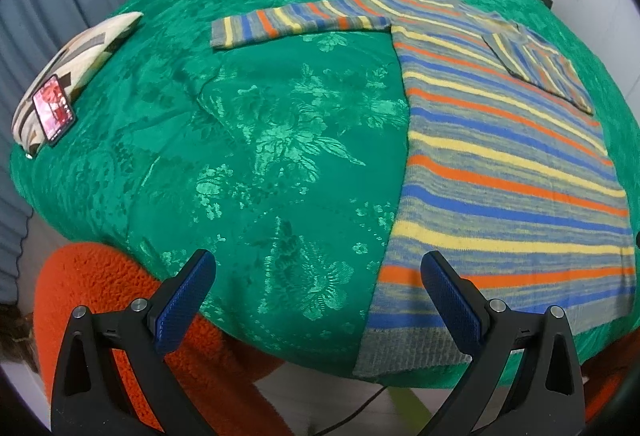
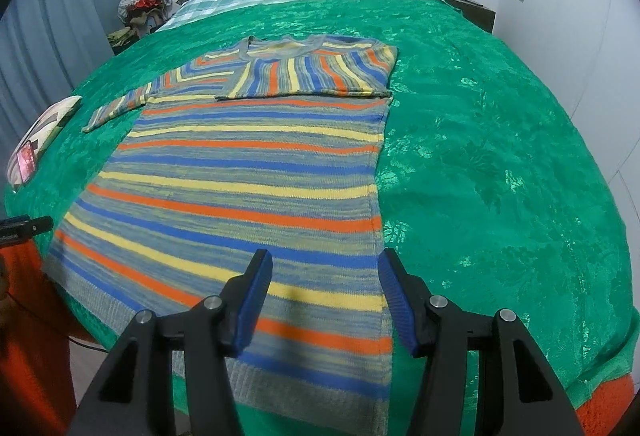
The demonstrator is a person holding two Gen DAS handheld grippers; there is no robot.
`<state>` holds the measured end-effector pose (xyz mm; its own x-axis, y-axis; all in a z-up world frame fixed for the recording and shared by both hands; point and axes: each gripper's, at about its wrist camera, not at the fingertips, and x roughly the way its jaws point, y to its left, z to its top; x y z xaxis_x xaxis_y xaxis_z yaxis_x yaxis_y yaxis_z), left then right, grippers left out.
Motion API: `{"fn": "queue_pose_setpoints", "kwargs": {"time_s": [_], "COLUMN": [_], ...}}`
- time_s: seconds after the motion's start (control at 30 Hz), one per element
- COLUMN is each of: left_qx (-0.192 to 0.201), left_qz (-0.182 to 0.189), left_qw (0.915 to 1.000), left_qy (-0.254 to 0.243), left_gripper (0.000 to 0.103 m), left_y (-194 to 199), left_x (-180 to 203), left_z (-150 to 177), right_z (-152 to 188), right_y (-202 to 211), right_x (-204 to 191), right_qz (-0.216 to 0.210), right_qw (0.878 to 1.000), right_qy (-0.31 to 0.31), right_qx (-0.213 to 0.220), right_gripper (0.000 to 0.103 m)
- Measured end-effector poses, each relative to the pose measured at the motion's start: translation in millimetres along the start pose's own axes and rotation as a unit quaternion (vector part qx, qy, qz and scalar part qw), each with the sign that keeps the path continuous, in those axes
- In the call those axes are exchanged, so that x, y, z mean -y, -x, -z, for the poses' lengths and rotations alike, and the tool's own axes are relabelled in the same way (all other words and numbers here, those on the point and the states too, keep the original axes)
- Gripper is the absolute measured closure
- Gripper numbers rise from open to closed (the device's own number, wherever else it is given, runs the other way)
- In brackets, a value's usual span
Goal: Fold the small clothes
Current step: 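Move the open left tool down to the other sleeve cuff and grasp it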
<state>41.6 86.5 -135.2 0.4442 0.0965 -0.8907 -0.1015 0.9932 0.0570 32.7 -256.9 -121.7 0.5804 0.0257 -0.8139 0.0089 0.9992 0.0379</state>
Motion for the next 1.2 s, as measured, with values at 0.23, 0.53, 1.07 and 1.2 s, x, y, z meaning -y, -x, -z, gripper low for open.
{"fn": "queue_pose_setpoints", "kwargs": {"time_s": [0.23, 0.53, 1.07, 1.2], "left_qx": [-0.002, -0.003, -0.070, -0.076], "left_qz": [0.004, 0.086, 0.113, 0.060], "left_qw": [0.9999, 0.9935, 0.9609, 0.9737], "left_qy": [0.009, 0.075, 0.243, 0.206], "left_gripper": [0.001, 0.001, 0.026, 0.049], "left_y": [0, 1, -145, -166], "left_x": [-4, -49, -182, -158], "left_z": [0, -68, -211, -223], "right_z": [1, 1, 2, 3], "right_y": [-1, -1, -4, -6], "right_x": [-1, 0, -3, -6], "right_qz": [0.000, -0.001, -0.005, -0.002], "right_qw": [1.000, 1.000, 1.000, 1.000], "right_qy": [0.000, 0.000, 0.004, 0.012], "right_qx": [0.000, -0.001, -0.007, -0.011], "right_gripper": [0.048, 0.048, 0.047, 0.047]}}
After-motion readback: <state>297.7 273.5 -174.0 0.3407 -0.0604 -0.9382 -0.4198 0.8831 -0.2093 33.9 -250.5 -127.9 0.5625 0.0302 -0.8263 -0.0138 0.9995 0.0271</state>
